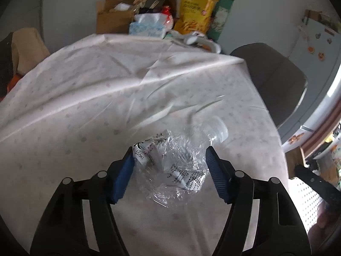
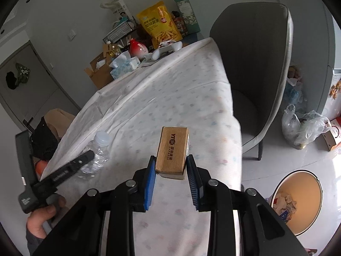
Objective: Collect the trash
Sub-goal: 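Grasp the small cardboard box with the right tool while the left tool grasps the clear bottle, then carry the bottle with the left tool while the right tool carries the box to the bin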
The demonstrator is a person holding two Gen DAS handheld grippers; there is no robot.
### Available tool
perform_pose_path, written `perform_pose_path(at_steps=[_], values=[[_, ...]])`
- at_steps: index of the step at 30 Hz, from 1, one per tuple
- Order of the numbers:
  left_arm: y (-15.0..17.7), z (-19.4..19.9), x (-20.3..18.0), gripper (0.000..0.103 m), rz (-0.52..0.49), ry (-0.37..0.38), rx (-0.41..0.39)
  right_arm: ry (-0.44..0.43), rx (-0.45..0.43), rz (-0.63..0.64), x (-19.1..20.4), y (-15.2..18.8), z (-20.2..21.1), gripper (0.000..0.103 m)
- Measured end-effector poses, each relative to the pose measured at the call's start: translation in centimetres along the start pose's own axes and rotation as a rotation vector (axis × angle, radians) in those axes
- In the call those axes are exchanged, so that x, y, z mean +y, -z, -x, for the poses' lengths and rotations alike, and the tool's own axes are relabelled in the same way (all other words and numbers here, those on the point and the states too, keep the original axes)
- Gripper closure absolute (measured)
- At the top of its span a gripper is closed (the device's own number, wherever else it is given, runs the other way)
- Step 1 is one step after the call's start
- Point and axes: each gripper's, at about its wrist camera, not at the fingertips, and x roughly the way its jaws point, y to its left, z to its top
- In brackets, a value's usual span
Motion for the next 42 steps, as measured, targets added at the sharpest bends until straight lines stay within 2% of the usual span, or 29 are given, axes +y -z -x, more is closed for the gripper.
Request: perform_pose_path(at_steps=[7,12,17,23,29,36,42], values=[[0.2,0.2,-0.6,0.061,0.024,0.053,0.002,0.018,-0.013,-0.011,-1.0,0.0,0.9,0.074],[-0.2,2.1,-1.0,0.061,0.038,0.140,-0.062,0.035,-0.015,-0.028,-1.7,0.0,0.9,0.074],[-0.8,3.1,-2.7,0.061,0.013,0.184,-0.081,0.047,-0.045,-0.033,-2.6,-0.1,2.2,0.074],[-1.5,2.6,-6.9,0.061,-0.043,0.238,-0.076,0.084,-0.086,-0.068,-5.7,-0.5,4.2,0.074],[-1.3,1.7,-12.5,0.061,-0.127,0.304,-0.051,0.154,-0.120,-0.127,-10.3,-0.4,6.5,0.074],[-0.2,0.1,-19.3,0.061,-0.244,0.351,-0.001,0.254,-0.128,-0.220,-16.6,1.1,8.3,0.074],[0.5,-1.2,-23.7,0.061,-0.303,0.394,0.049,0.309,-0.116,-0.295,-21.0,2.9,8.8,0.074]])
